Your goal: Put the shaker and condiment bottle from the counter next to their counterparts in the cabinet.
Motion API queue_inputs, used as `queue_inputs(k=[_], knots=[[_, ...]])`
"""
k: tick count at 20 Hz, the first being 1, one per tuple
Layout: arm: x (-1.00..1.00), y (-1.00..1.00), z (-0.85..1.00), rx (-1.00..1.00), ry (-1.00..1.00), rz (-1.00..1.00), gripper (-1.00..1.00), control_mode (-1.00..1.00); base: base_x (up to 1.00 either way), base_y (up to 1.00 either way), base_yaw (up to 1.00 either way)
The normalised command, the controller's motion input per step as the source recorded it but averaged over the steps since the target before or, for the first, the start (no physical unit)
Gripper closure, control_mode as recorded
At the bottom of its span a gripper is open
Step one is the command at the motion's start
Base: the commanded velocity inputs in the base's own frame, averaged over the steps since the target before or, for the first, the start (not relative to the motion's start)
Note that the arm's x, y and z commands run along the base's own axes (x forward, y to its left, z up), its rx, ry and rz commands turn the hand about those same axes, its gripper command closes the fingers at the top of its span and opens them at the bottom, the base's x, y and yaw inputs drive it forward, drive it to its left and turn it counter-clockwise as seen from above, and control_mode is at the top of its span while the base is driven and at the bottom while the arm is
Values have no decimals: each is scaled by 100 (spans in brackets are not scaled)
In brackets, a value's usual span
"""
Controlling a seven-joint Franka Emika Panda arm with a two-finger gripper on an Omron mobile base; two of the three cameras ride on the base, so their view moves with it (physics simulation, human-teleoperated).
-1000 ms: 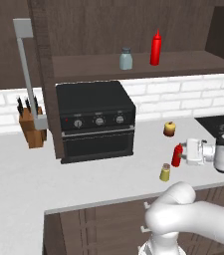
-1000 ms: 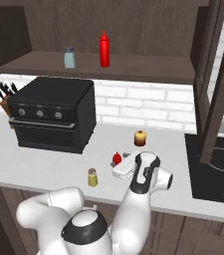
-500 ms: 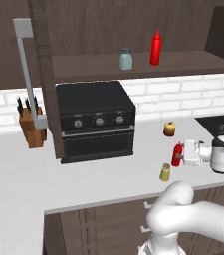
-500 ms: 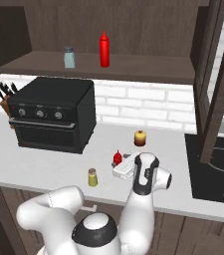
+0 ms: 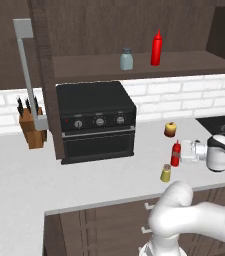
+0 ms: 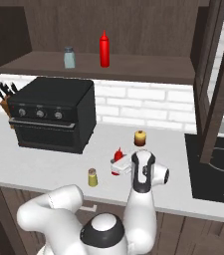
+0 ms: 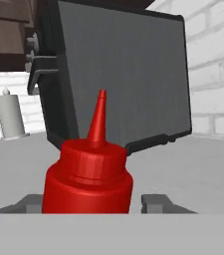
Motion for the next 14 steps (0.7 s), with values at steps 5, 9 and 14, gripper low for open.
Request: queue_inputs(k=[5,9,14], knots=[[-11,9,-1,-4,-5,0,100,-100,0,0,0],[-22,21,11,-13,-20,0,100,-100,0,0,0],[-12,32,61,-17,-15,0,100,-100,0,0,0]])
